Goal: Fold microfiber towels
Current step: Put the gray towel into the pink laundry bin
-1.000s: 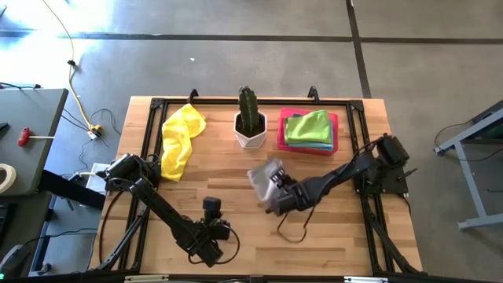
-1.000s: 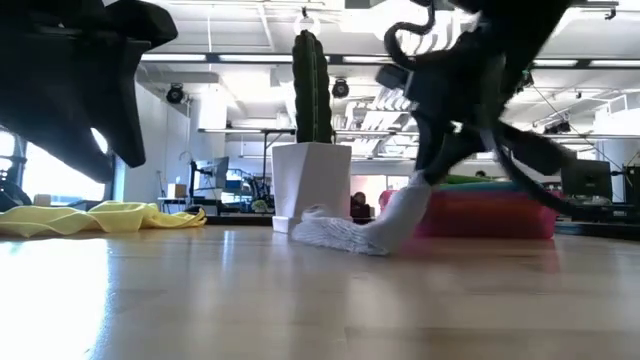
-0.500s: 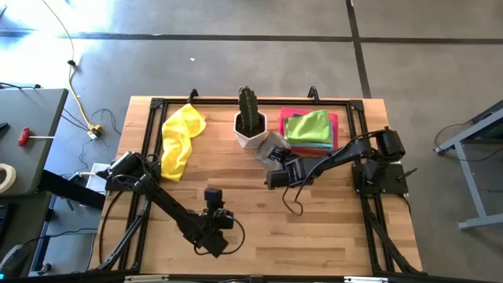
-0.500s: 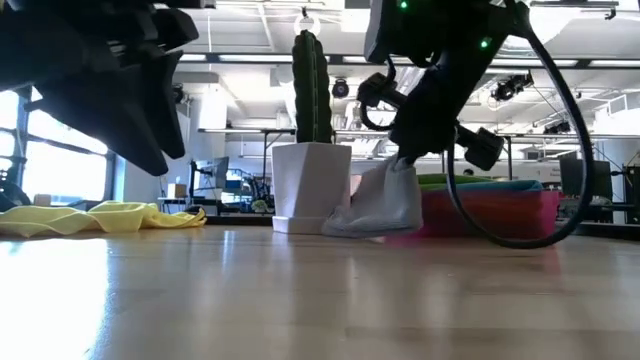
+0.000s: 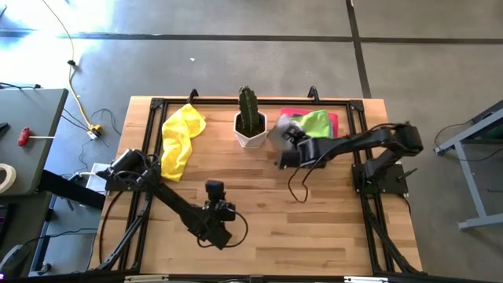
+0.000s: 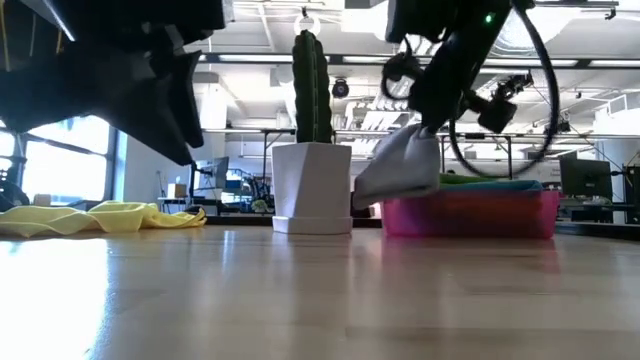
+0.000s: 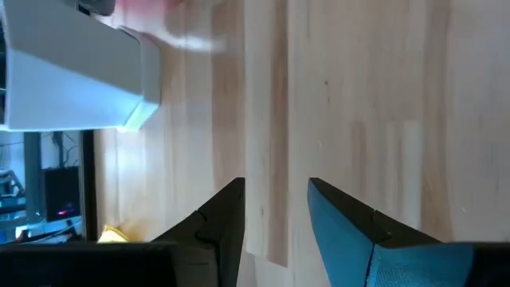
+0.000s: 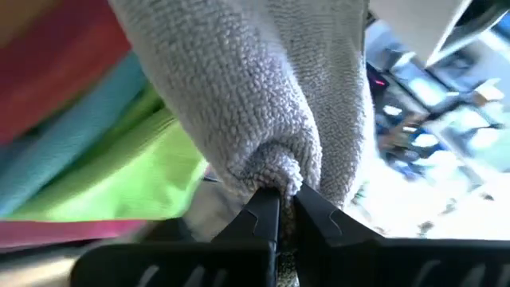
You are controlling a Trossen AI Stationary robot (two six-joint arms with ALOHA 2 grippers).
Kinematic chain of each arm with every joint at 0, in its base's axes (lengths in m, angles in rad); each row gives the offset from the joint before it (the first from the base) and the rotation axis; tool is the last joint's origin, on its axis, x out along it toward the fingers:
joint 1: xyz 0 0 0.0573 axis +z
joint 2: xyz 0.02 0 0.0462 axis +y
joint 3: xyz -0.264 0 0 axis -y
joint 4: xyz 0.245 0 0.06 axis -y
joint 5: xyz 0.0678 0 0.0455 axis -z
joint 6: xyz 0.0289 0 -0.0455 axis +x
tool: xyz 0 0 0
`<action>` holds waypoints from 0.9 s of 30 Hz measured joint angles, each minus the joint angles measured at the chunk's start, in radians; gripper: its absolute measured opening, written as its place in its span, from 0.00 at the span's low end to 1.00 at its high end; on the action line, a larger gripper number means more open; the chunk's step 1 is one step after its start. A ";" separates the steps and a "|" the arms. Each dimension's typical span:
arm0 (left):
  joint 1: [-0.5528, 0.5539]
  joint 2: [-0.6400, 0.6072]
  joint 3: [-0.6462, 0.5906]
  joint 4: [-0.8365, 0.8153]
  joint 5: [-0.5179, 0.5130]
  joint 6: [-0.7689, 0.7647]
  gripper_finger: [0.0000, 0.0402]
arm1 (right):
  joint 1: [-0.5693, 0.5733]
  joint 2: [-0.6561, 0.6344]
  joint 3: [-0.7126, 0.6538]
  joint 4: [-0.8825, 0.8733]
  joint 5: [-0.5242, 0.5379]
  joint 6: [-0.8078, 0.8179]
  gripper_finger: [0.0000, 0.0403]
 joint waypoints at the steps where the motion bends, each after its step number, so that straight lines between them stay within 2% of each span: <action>1: 0.004 -0.002 0.000 0.002 -0.004 0.006 0.31 | -0.016 -0.025 0.000 -0.013 -0.032 0.016 0.00; 9: 0.024 -0.004 0.000 0.010 -0.022 0.033 0.31 | -0.212 -0.190 0.000 -0.013 -0.114 0.123 0.00; 13: 0.025 -0.004 0.000 0.011 -0.022 0.029 0.31 | -0.299 -0.211 0.000 0.000 -0.164 0.103 0.00; 18: 0.024 -0.004 0.000 0.012 -0.019 0.021 0.31 | -0.392 -0.211 0.000 0.072 -0.164 0.282 0.00; 21: 0.024 -0.004 0.000 0.012 -0.019 0.031 0.31 | -0.439 -0.211 0.000 0.113 -0.161 0.325 0.00; 27: 0.024 -0.004 0.000 0.013 -0.018 0.033 0.31 | -0.525 -0.211 0.000 0.304 -0.137 0.212 0.00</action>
